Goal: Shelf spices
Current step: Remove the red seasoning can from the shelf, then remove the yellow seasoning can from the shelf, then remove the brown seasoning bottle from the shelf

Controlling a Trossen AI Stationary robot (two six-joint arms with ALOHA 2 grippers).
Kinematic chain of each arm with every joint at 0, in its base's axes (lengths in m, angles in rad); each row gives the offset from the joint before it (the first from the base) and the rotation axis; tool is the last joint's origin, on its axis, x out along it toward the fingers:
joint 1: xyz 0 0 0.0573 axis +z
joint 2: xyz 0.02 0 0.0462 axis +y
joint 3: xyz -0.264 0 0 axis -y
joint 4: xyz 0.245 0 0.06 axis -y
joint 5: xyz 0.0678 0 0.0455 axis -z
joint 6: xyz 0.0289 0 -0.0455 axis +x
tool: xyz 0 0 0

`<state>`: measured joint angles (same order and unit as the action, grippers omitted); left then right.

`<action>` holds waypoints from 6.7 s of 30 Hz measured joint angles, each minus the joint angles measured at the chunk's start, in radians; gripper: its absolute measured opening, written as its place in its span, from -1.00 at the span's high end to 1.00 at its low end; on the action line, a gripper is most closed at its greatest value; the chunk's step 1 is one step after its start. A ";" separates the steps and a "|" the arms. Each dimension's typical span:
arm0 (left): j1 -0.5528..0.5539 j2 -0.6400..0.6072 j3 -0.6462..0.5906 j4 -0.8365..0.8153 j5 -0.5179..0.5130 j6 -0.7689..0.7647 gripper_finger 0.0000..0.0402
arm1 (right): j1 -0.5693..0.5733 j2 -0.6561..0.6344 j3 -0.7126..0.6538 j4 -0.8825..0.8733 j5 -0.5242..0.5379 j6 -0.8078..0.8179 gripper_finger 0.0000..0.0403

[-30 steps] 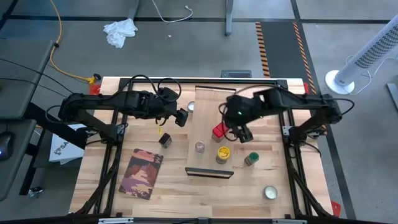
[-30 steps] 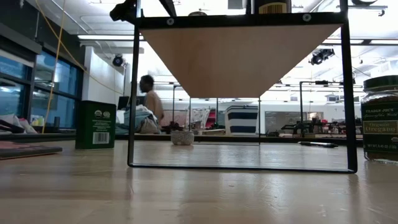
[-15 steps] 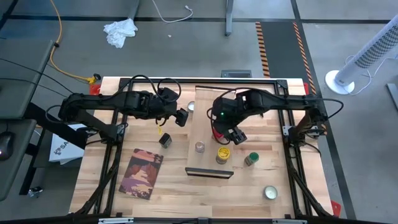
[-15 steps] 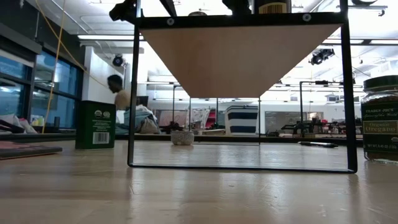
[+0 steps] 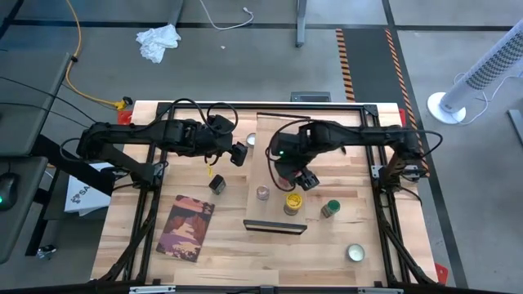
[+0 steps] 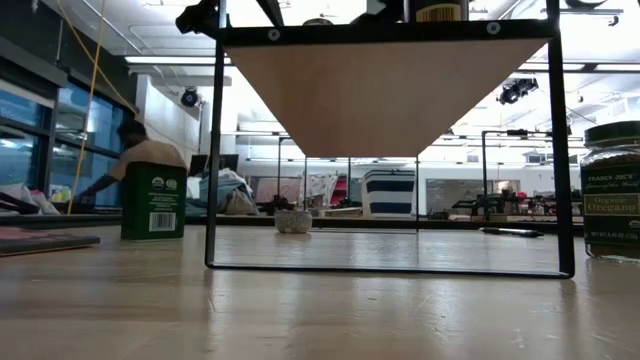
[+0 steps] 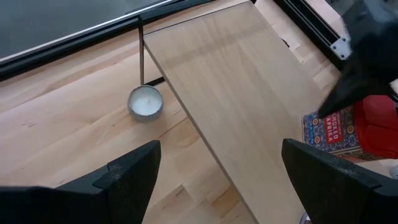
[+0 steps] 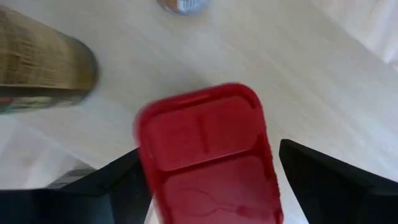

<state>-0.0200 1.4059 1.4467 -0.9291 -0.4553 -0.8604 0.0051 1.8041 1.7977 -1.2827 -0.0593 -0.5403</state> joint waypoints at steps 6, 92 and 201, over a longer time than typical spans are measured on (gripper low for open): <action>0.000 0.000 0.000 0.000 -0.002 0.013 -0.65 | 0.000 0.001 0.000 -0.041 0.025 0.005 -0.21; 0.037 0.000 0.047 0.014 0.027 0.289 -0.65 | 0.550 -0.454 -0.481 0.446 0.598 1.248 -0.80; -0.141 0.179 0.047 0.184 0.411 0.799 -0.65 | 0.208 -0.741 -0.574 -0.150 0.794 1.718 -0.41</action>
<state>-0.1614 1.5848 1.4940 -0.7451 -0.0443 -0.0616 0.2134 1.0630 1.2240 -1.4326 0.7346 1.1778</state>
